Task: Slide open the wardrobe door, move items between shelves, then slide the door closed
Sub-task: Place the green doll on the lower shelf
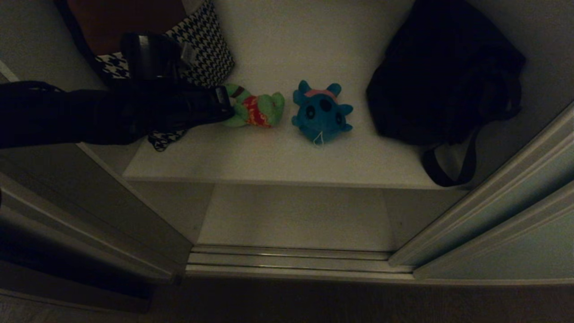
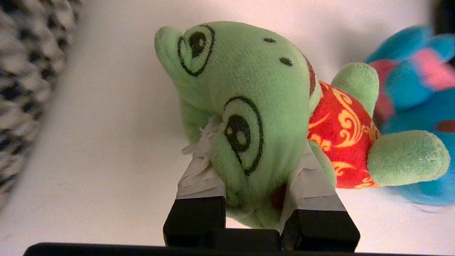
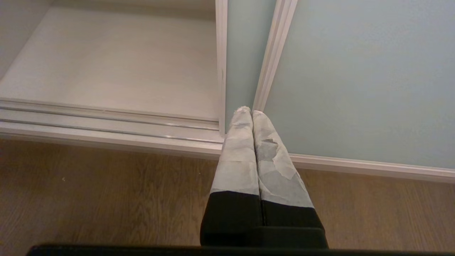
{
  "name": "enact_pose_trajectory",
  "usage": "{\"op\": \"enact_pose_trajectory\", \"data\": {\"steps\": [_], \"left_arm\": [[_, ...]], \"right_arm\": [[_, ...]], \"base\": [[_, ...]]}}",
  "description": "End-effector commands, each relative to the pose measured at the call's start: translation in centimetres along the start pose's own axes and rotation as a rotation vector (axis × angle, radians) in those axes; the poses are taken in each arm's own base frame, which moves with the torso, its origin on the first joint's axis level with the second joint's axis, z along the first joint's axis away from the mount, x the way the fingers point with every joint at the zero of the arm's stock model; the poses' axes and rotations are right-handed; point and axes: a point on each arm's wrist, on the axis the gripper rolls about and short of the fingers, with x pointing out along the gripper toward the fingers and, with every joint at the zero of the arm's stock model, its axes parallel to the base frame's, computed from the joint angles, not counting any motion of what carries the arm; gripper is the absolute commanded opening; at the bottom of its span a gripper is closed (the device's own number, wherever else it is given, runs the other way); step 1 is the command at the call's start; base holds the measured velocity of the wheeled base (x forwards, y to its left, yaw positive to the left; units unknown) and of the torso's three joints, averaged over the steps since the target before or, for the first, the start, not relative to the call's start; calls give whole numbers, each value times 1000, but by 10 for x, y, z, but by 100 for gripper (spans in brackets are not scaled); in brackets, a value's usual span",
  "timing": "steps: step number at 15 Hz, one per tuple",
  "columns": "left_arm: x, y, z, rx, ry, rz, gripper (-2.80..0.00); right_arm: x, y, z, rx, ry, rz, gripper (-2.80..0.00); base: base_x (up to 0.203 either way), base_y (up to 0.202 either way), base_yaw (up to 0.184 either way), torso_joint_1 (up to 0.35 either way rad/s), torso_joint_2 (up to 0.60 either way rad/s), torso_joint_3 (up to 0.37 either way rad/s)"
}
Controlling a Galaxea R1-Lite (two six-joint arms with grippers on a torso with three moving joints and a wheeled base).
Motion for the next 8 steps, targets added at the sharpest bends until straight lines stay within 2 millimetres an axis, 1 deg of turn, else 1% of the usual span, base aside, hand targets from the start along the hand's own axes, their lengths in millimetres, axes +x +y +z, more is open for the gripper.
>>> {"op": "enact_pose_trajectory", "data": {"steps": [1,4,5,7,8], "left_arm": [[-26,-11,22,6,-64,-19,-280],[-70,-22,45,59,-129,-30,-280],[-90,-25,52,86,-154,-26,-280],[-137,-32,63,142,-203,-22,-280],[-168,-35,68,164,-228,-22,-280]], "right_arm": [[0,0,0,0,-1,1,-280],[0,0,0,0,-1,1,-280],[0,0,0,0,0,1,-280],[0,0,0,0,-2,0,-280],[0,0,0,0,-1,1,-280]], "base": [[0,0,0,0,0,0],[0,0,0,0,0,0],[0,0,0,0,0,0],[0,0,0,0,0,0],[0,0,0,0,0,0]]}}
